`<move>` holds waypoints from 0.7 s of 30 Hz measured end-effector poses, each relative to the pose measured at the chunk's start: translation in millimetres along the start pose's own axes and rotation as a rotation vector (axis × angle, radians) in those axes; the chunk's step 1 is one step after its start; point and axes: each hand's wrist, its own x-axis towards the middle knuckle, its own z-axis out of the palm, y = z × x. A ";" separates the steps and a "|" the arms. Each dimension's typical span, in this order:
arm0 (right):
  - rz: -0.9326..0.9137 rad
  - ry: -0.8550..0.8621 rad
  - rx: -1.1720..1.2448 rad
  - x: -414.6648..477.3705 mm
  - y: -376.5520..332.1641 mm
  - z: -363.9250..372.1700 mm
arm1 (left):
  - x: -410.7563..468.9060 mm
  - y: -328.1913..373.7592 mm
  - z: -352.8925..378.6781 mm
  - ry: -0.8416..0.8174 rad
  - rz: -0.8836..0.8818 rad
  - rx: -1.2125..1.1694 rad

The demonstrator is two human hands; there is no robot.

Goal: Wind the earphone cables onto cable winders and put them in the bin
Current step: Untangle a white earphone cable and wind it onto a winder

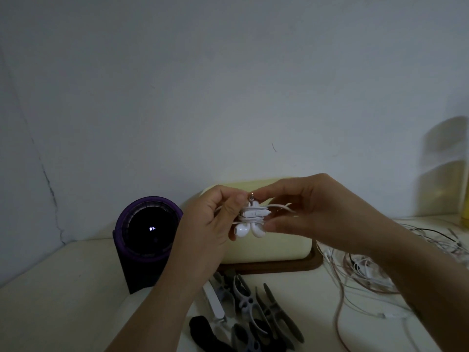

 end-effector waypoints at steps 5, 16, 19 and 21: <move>0.002 -0.033 -0.010 0.5 0.3 -1.1 | -1.6 3.2 0.6 -0.022 0.038 -0.004; 0.007 -0.031 0.064 1.7 9.4 -1.5 | -1.5 -0.5 2.3 0.001 0.053 -0.003; -0.014 -0.028 0.075 2.6 11.4 -0.7 | -1.9 0.9 3.1 -0.002 0.059 -0.021; -0.026 -0.029 0.079 2.6 12.7 -0.6 | -2.2 1.0 3.6 0.002 0.066 -0.026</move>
